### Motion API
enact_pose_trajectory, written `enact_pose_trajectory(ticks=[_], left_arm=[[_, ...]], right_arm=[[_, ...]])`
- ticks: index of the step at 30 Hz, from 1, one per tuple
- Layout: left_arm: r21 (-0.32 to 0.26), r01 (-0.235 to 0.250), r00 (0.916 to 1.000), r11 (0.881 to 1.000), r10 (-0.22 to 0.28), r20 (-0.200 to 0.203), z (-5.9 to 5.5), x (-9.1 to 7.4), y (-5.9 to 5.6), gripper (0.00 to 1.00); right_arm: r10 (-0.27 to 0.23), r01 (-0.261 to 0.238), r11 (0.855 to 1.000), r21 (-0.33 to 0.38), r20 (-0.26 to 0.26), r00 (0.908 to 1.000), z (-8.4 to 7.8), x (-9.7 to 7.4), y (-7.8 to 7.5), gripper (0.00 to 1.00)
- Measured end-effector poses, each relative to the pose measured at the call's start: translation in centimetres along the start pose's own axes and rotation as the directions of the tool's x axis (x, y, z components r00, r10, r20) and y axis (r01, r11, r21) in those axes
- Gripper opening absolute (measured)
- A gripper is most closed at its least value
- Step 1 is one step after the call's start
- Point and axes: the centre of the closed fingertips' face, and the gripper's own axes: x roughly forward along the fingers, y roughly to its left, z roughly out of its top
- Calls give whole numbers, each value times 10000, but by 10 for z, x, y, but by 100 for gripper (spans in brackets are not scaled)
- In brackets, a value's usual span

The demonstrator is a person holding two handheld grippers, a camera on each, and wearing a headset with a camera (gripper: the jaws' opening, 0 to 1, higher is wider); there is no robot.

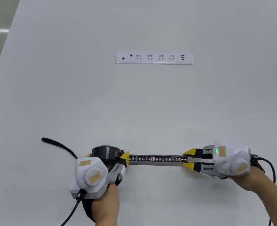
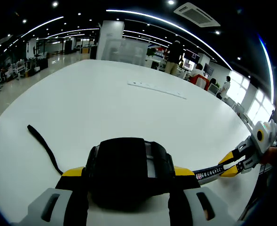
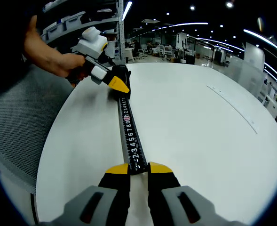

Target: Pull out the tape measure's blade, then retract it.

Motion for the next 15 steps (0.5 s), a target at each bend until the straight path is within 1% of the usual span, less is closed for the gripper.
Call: enact_pose_trajectory(ticks=[15], left_arm=[[-61, 23, 10000, 10000, -24, -48, 0, 0, 0, 67]], right_arm=[[110, -109, 9999, -12, 138, 9998, 14, 15, 4, 11]])
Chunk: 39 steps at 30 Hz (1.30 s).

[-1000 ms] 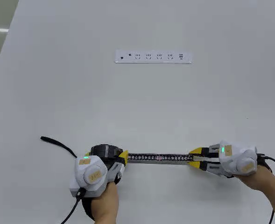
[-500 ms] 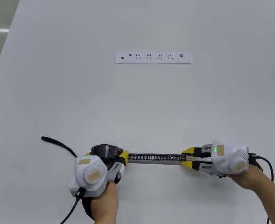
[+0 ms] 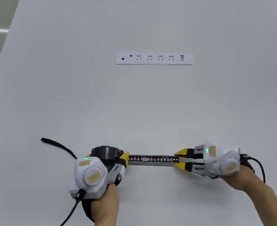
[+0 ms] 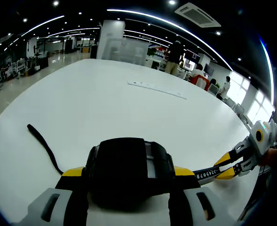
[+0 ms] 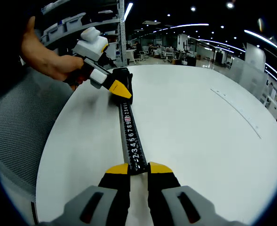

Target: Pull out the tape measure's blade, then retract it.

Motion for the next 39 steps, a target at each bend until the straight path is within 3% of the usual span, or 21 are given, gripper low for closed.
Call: enact_pose_trajectory(ticks=[39], left_arm=[[-38, 79, 9999, 10000, -80, -109, 0, 0, 0, 67]], right_arm=[[181, -179, 9997, -158, 147, 9997, 34, 37, 10, 11]])
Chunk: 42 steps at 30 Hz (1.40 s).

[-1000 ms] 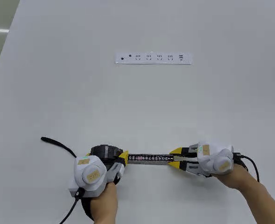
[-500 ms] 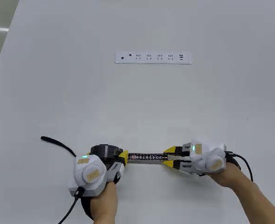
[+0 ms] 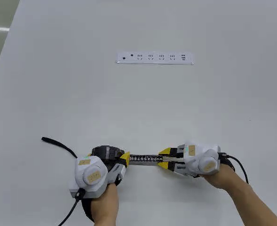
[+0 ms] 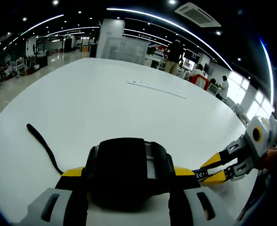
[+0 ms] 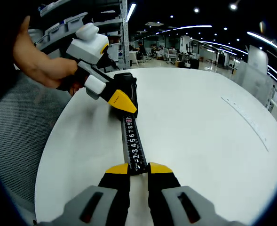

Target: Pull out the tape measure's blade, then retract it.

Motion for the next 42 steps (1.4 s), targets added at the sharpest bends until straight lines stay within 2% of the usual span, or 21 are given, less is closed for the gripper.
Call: enact_pose_trajectory(ticks=[18, 42], left_arm=[[-88, 49, 10000, 9999, -50, -84, -1, 0, 0, 67], [-227, 149, 9998, 9996, -151, -112, -1, 0, 1, 67]], right_arm=[[71, -70, 9999, -107, 98, 9999, 13, 17, 3, 11], [536, -523, 9983, -238, 593, 9968, 47, 62, 16, 12]])
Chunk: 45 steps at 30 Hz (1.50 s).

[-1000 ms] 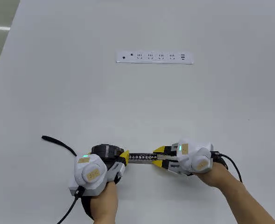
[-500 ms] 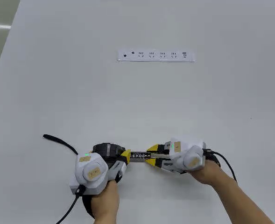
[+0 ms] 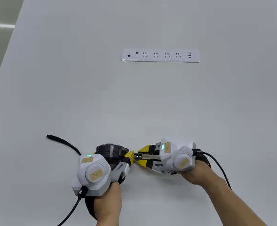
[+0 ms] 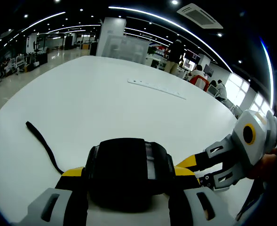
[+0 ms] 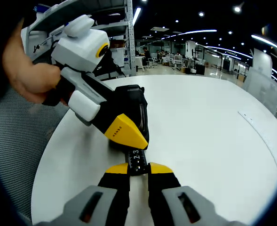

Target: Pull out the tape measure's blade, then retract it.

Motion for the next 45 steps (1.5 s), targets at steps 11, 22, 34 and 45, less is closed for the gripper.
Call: enact_pose_trajectory(ticks=[11, 22, 34, 45], left_arm=[[-215, 53, 10000, 9998, -53, 0, 0, 0, 0, 67], [-211, 98, 10000, 9997, -98, 1, 1, 0, 0, 68], [96, -146, 9999, 9998, 146, -14, 0, 2, -1, 70], [29, -209, 9997, 9998, 209, -136, 0, 1, -1, 70]], right_arm=[[249, -247, 9997, -90, 230, 9994, 9, 11, 3, 13], [323, -317, 9988, -378, 146, 9994, 12, 13, 4, 14], [108, -102, 9979, -641, 85, 9999, 9, 14, 3, 14], [45, -44, 9991, -429, 15, 10000, 6, 12, 1, 16]])
